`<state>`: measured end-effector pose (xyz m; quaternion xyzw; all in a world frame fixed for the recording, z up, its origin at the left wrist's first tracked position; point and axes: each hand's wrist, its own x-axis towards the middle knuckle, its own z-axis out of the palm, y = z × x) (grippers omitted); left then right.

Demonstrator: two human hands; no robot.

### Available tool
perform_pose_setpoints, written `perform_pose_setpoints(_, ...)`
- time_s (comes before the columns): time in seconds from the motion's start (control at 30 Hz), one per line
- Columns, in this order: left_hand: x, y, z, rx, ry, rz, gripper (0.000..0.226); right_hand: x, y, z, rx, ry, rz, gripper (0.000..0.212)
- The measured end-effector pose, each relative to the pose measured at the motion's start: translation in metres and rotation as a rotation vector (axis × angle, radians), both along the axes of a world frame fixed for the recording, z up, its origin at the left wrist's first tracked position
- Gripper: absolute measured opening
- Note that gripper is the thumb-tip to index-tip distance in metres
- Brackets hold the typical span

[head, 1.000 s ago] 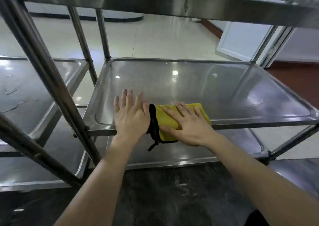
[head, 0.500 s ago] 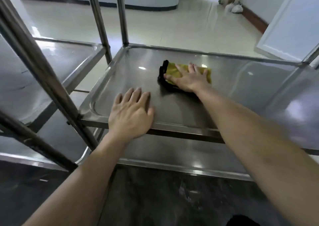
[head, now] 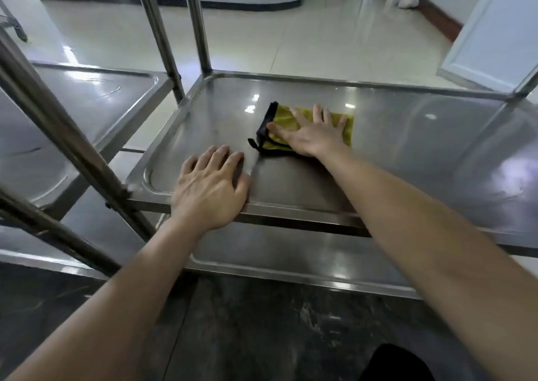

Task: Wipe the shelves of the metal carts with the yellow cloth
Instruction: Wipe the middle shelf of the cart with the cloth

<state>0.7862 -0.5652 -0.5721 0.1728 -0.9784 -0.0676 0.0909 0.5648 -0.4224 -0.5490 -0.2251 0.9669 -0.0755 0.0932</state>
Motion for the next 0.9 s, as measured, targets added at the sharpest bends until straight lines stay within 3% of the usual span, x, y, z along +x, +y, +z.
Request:
perform_pose_setpoints(0.13, -0.003, -0.005, -0.004, -0.035, 0.005, 0.009, 0.062, -0.029, -0.024, 0.002, 0.023, -0.026, -0.028, 0.124)
perform_pose_setpoints(0.37, -0.001, -0.002, 0.002, 0.016, -0.045, 0.029, 0.063, 0.115, 0.077, -0.005, -0.01, -0.03, 0.154, 0.104)
perform_pose_setpoints(0.47, -0.002, -0.005, 0.005, 0.046, -0.08, 0.015, 0.062, 0.141, 0.11, -0.004, 0.008, -0.013, 0.176, 0.096)
perform_pose_setpoints(0.6, -0.019, -0.002, 0.027, 0.164, -0.159, 0.101, 0.059, 0.134, 0.148, -0.003, 0.023, 0.032, 0.14, 0.101)
perform_pose_setpoints(0.77, -0.049, 0.08, 0.013, 0.167, 0.047, 0.042, 0.048, 0.124, 0.177, -0.001, 0.036, -0.009, 0.094, 0.099)
perform_pose_setpoints(0.9, -0.051, 0.089, -0.003, 0.096, 0.065, 0.032, 0.041, 0.04, 0.135, -0.006, 0.028, 0.022, 0.041, 0.101)
